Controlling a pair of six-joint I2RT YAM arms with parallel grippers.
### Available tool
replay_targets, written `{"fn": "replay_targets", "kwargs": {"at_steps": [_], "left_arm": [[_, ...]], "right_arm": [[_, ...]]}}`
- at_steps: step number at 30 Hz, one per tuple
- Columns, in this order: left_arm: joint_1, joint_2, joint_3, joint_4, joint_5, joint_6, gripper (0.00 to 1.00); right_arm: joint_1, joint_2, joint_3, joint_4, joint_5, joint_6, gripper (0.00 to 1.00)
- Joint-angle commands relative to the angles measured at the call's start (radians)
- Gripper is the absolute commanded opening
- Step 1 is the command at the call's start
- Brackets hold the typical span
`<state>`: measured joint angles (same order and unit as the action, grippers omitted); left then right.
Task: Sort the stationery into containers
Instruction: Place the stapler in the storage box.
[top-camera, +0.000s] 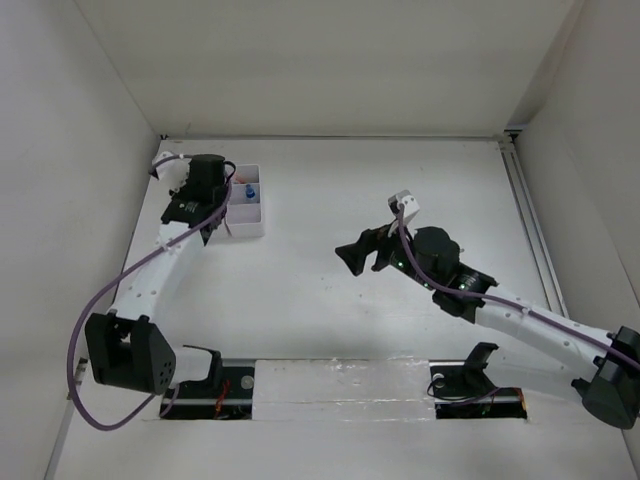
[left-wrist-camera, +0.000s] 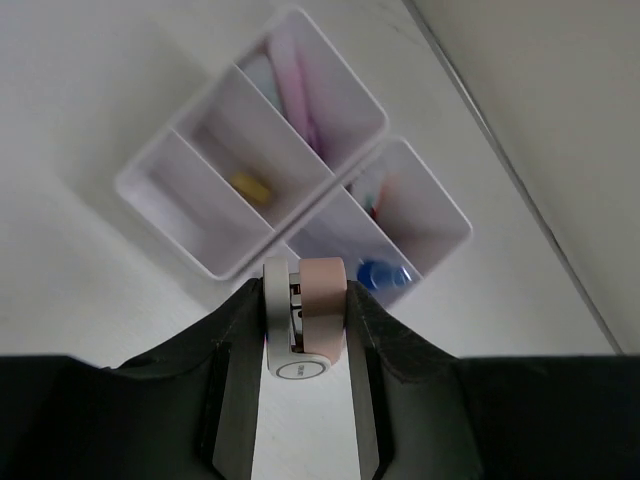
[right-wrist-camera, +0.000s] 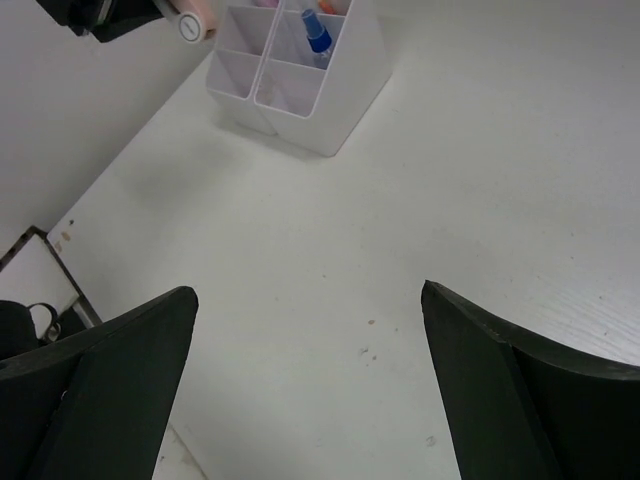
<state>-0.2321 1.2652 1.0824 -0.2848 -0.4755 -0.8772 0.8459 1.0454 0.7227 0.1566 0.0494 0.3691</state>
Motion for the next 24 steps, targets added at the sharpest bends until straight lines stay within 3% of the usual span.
{"fn": "replay_targets", "kwargs": {"at_steps": [1,5,8,14,24], "left_arm": [[0.024,0.060,0.140,-0.233,-0.248,-0.143,0.00],[0.033,0.190,0.290,-0.459,-0.411,-0.337,0.00],[0.043,0.284,0.371,-0.548,-0.422,-0.403,0.00],[0.053,0.375,0.392,-0.623,-0.431,-0.522,0.00],[0.053,0.335,0.263,-0.444,-0.436,-0.442,0.00]], "right_arm": [[0.007,-0.057,-0.028,-0.006,0.003,-0.002,1.00],[0.007,-0.067,-0.028,-0.006,-0.017,-0.002,1.00],[0.007,-0.067,-0.028,-0.028,-0.026,-0.013,1.00],[0.007,-0.076,-0.028,-0.037,-0.037,-0.022,1.00],[-0.002,-0.042,-0.019,-0.037,-0.066,-0.032,1.00]]}}
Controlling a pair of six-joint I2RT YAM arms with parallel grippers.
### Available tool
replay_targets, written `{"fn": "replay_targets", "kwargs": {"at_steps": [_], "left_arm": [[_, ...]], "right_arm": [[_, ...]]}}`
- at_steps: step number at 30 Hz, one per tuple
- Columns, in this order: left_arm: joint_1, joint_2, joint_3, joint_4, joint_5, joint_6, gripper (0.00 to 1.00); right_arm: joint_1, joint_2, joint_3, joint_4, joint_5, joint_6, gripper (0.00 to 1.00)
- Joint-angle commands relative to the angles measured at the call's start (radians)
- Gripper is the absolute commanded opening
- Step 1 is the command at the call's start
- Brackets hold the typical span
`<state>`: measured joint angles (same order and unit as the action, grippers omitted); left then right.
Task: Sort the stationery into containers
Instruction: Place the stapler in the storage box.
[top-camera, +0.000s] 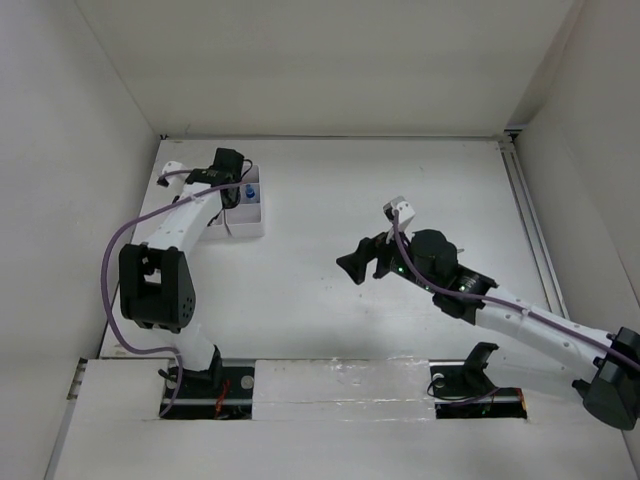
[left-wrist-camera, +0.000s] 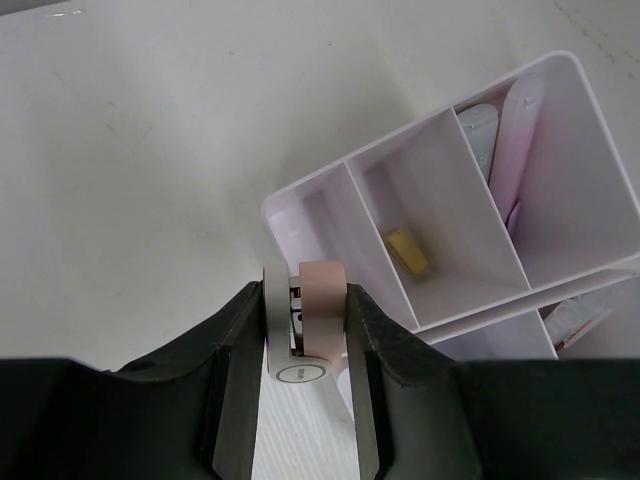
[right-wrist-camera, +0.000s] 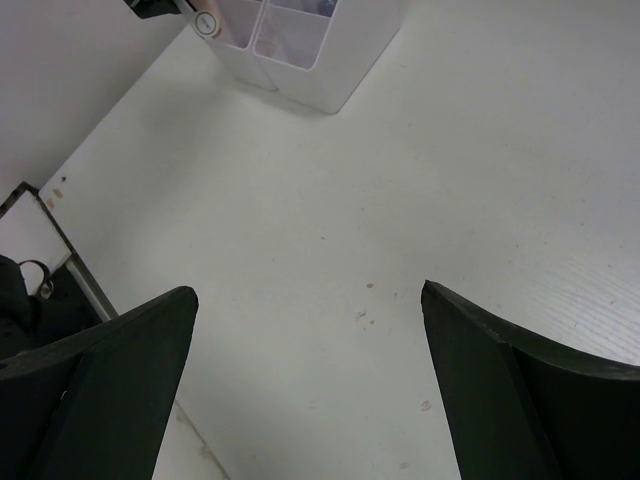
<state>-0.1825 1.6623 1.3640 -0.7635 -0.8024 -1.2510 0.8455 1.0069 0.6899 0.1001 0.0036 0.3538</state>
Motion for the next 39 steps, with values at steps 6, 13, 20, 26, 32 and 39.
{"fn": "replay_targets", "kwargs": {"at_steps": [6,13,20,26,32,39], "left_arm": [[0.003,-0.108,-0.106,0.226,-0.135,0.054,0.00],[0.029,-0.188,-0.232,0.536,-0.049,0.309,0.00],[0.038,-0.269,-0.333,0.786,0.199,0.616,0.00],[0.038,-0.326,-0.364,0.852,0.290,0.769,0.00],[0.038,-0.358,-0.376,0.820,0.327,0.863,0.00],[0.061,-0.357,-0.476,0.958,0.360,0.944,0.00]], "right_arm": [[-0.002,0.006,0.014,0.029,-0.030,-0.026,1.00],[-0.002,0.015,0.014,0.029,-0.048,-0.026,1.00],[-0.002,0.015,0.014,0.029,-0.080,-0.026,1.00],[-0.002,0.015,0.004,0.029,-0.117,-0.035,1.00],[-0.002,-0.034,-0.015,0.038,-0.126,-0.035,1.00],[-0.002,-0.068,-0.024,0.047,-0.157,-0.035,1.00]]}}
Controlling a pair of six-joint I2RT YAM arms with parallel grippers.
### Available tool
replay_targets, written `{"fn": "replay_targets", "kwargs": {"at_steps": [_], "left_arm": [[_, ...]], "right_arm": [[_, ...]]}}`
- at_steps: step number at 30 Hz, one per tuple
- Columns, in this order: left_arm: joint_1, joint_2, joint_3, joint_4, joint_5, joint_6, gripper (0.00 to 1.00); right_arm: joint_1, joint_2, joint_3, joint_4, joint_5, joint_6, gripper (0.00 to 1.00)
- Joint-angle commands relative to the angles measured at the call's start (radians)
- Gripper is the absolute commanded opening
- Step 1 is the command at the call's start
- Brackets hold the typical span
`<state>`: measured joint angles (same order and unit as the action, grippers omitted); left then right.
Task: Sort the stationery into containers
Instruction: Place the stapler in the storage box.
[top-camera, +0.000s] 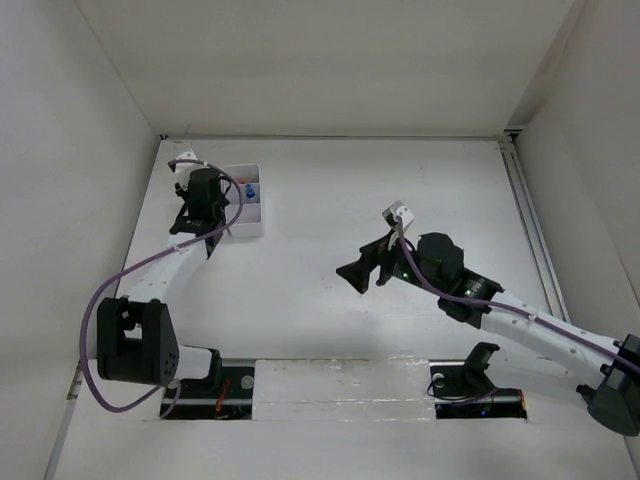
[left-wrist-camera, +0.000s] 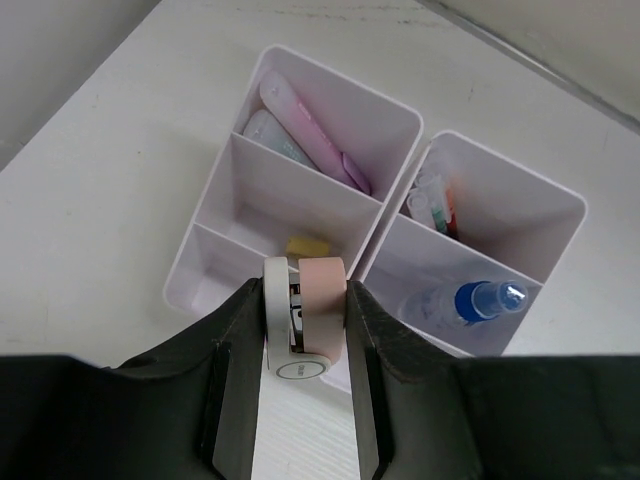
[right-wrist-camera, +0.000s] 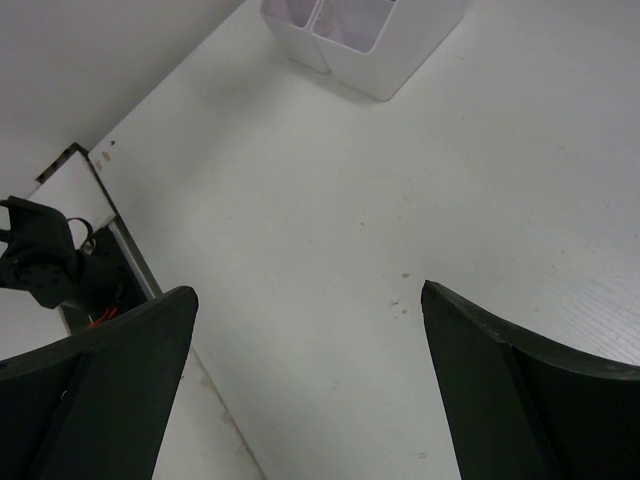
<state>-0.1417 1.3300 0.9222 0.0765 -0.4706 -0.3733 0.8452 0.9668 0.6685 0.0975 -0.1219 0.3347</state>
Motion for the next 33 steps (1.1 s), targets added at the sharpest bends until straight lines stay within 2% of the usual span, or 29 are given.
{"fn": "replay_targets", "kwargs": {"at_steps": [1,6,8,17,21,33], "left_arm": [[0.021,-0.025,-0.061,0.141,0.047,0.066,0.00],[0.076,-0.034,-0.115,0.276,0.179,0.105,0.00],[0.088,-0.049,-0.179,0.390,0.230,0.105,0.00],[0.088,-0.003,-0.190,0.463,0.274,0.163,0.00],[0.088,-0.003,-0.229,0.529,0.274,0.163,0.04],[0.088,0.015,-0.276,0.539,0.231,0.163,0.04]], "right_arm": [[-0.001,-0.028,-0.012,0.050,-0.032,-0.016,1.00],[-0.001,-0.028,-0.012,0.059,-0.050,-0.016,1.00],[-0.001,-0.028,-0.021,0.071,-0.061,-0.016,1.00],[-0.001,-0.019,-0.021,0.071,-0.061,-0.016,1.00],[-0.001,-0.039,-0.030,0.071,-0.061,-0.016,1.00],[-0.001,-0.048,-0.030,0.071,-0.061,-0.016,1.00]]}}
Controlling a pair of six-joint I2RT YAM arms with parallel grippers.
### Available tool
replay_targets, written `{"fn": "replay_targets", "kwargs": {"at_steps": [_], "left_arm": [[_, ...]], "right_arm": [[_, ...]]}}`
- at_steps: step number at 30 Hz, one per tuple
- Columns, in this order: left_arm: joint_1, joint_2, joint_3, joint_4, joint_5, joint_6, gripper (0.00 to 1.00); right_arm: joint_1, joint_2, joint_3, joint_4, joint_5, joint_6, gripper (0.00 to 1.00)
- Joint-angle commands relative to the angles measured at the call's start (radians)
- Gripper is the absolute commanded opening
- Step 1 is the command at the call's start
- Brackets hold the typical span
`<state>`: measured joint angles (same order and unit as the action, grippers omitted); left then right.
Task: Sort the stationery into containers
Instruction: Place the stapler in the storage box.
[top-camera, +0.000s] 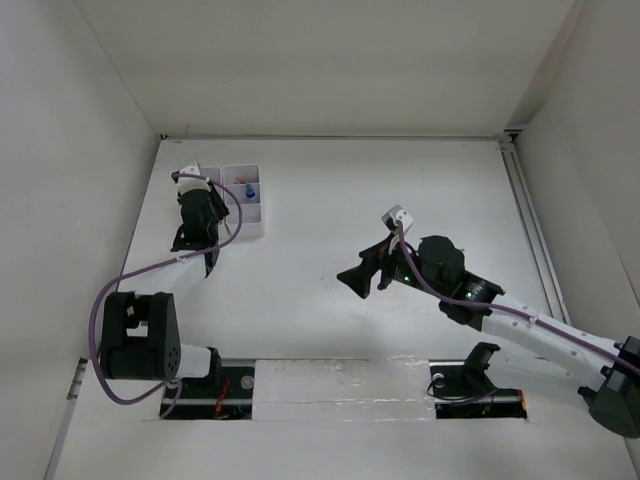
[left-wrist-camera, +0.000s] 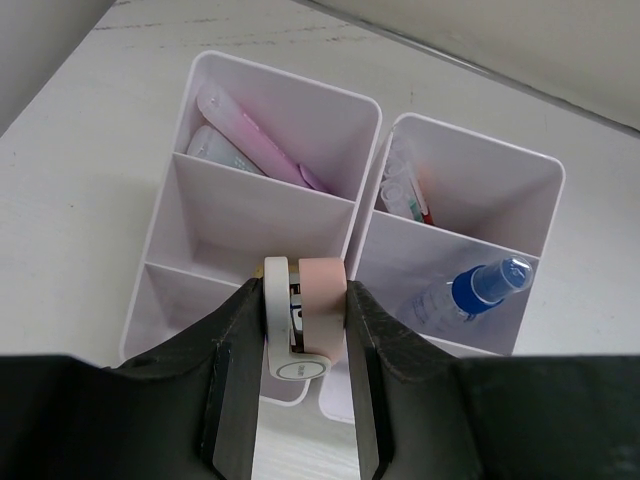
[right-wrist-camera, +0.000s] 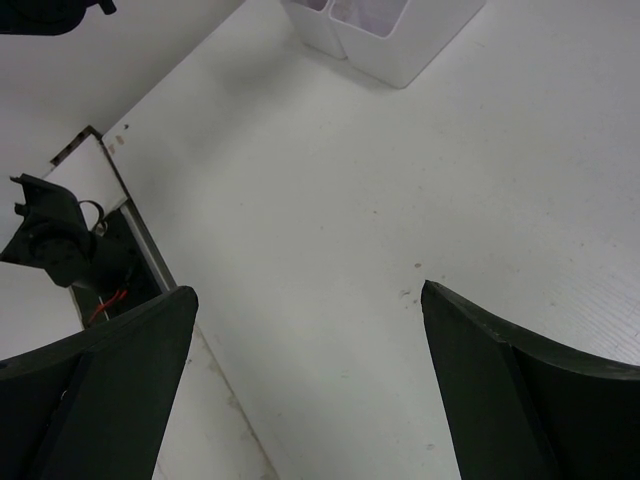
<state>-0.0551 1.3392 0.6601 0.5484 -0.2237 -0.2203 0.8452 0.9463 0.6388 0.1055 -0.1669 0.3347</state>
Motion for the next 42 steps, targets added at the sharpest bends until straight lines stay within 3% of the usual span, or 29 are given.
{"fn": "replay_targets", "kwargs": {"at_steps": [1,27,33,42], "left_arm": [[0.001,0.018,-0.014,0.076,-0.028,0.010,0.03],[0.032,0.061,-0.074,0.191,-0.060,0.012,0.05],[0.032,0.061,-0.083,0.200,-0.082,-0.007,0.27],[0.032,0.061,-0.093,0.191,-0.103,-0.019,0.41]], "right_arm": [[-0.001,-0.027,-0.001,0.063,-0.016,-0.016,1.00],[-0.001,-0.027,-0.010,0.072,-0.025,-0.016,1.00],[-0.001,-0.027,-0.010,0.072,-0.025,-0.016,1.00],[-0.001,-0.027,-0.010,0.072,-0.025,-0.016,1.00]]}}
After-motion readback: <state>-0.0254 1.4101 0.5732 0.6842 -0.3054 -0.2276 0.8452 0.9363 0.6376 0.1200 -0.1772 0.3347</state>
